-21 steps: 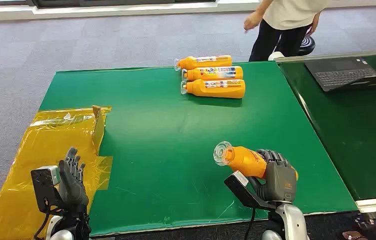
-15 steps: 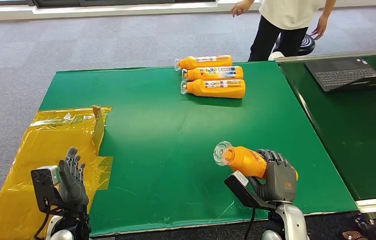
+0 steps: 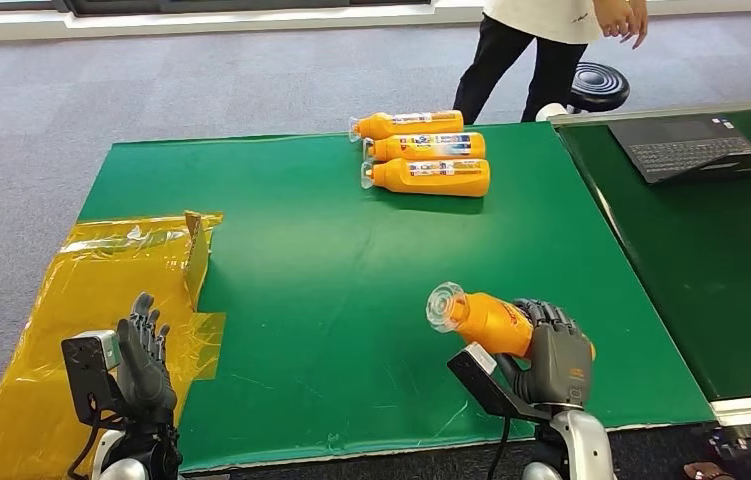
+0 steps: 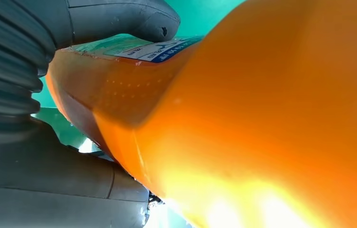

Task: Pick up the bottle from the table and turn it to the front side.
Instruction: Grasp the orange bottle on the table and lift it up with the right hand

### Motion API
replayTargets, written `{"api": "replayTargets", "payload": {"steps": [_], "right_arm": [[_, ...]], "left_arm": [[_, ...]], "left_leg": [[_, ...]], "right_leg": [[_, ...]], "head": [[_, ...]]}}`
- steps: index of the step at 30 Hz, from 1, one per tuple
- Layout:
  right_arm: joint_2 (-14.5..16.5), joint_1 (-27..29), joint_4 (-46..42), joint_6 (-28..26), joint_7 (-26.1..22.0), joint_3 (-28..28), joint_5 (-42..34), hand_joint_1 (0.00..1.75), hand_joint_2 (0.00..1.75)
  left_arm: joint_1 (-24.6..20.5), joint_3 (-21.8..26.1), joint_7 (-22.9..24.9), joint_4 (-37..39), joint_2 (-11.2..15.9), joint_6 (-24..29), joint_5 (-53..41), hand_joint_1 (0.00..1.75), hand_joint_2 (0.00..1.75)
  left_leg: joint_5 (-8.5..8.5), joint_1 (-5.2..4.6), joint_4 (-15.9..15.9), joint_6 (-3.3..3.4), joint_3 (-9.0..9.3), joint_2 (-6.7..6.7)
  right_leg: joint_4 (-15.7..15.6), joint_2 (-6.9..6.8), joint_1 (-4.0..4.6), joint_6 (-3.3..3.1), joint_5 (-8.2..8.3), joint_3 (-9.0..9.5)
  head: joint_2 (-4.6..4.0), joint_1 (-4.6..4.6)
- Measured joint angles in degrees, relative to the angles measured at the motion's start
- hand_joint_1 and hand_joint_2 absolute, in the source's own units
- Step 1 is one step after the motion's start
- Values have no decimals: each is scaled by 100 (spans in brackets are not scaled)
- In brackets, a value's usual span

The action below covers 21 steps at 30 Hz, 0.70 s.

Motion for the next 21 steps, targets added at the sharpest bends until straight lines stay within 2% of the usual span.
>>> {"api": "replayTargets", "payload": {"steps": [5, 8, 10, 13, 14, 16, 21], "right_arm": [[42, 87, -90, -34, -133, -8, -81, 175, 175], [77, 113, -107, -50, -524, -14, -527, 175, 175], [144, 13, -90, 185, -1379, -11, -1512, 175, 175], [343, -595, 64, 413, -3329, 104, -3988, 175, 175], [401, -825, 116, 372, -3708, 179, -4651, 175, 175], [462, -1114, 171, 296, -3809, 311, -5143, 175, 175], [476, -1238, 263, 224, -3558, 444, -4896, 175, 175]], "left_arm": [[-55, 0, 35, 4, -3, -26, -11, 0, 0], [-79, -15, -47, 13, -12, -65, -89, 0, 0], [-197, -107, -367, 125, -53, -252, -516, 0, 0], [-793, -670, -935, 801, -260, -419, -1237, 0, 0], [-968, -898, -1023, 1036, -335, -390, -1300, 0, 0], [-1159, -1207, -1090, 1336, -420, -339, -1297, 0, 0], [-1361, -1473, -1099, 1670, -426, -299, -1209, 0, 0]], "left_leg": [[0, 0, 0, 0, 0, 0], [0, 0, 0, 0, -1, 0], [5, -2, 1, 2, -7, -1], [32, -10, 2, 13, -30, -10], [36, -11, 1, 15, -27, -9], [36, -12, 2, 16, -12, 2], [38, -14, 2, 14, -19, 4]], "right_leg": [[0, 1, 0, 0, 0, -1], [0, 2, 0, 0, 0, -1], [0, 2, -1, 2, 5, -8], [0, -11, -10, 14, 26, -23], [0, -9, -11, 16, 31, -20], [0, 3, -11, 15, 37, -10], [0, 10, -12, 15, 43, -18]], "head": [[0, 1], [0, 0], [0, -1], [0, -2], [0, -2], [0, -1], [0, -1]]}}
